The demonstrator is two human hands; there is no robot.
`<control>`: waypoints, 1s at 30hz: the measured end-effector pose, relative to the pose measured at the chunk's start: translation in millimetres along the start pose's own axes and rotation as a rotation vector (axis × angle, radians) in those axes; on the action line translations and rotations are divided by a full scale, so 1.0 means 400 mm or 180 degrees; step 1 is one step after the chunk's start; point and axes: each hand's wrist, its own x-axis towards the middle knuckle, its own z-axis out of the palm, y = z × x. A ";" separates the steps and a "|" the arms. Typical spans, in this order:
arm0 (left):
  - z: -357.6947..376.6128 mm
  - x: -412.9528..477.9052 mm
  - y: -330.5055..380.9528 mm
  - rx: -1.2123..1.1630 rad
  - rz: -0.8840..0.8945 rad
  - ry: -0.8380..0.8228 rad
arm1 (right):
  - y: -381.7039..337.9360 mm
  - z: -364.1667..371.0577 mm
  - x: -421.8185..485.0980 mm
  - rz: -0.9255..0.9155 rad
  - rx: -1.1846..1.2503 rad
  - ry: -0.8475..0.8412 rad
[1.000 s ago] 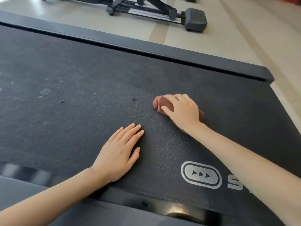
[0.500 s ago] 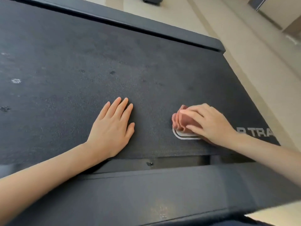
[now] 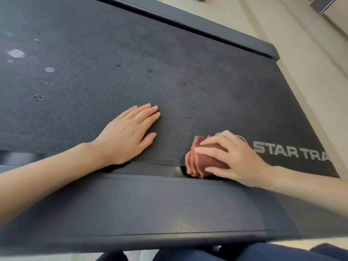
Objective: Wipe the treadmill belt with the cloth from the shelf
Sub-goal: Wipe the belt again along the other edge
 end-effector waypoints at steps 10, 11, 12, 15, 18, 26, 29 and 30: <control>-0.008 -0.018 -0.010 -0.0076 -0.0070 0.0040 | 0.009 0.009 0.173 -0.1269 0.0263 -0.0336; -0.008 -0.020 -0.012 -0.0097 -0.0131 0.0061 | -0.003 0.018 0.195 -0.1277 0.0282 -0.0307; -0.008 -0.024 -0.016 -0.0118 -0.0213 0.0081 | -0.014 0.025 0.207 -0.1263 0.0313 -0.0278; -0.019 -0.042 -0.046 -0.0075 -0.0381 0.0114 | -0.016 0.037 0.175 -0.1135 0.0442 -0.0108; -0.027 -0.064 -0.064 -0.0038 -0.0366 0.0104 | 0.011 0.028 0.109 -0.0935 0.0573 0.0013; -0.029 -0.061 -0.061 -0.0124 -0.0425 0.0149 | 0.056 0.039 0.228 -0.1496 0.0204 0.0064; -0.032 -0.062 -0.061 -0.0140 -0.0461 0.0099 | 0.099 0.061 0.340 -0.0409 0.0310 0.0388; -0.033 -0.062 -0.061 -0.0136 -0.0472 0.0086 | 0.118 0.064 0.384 -0.0012 0.0283 0.0532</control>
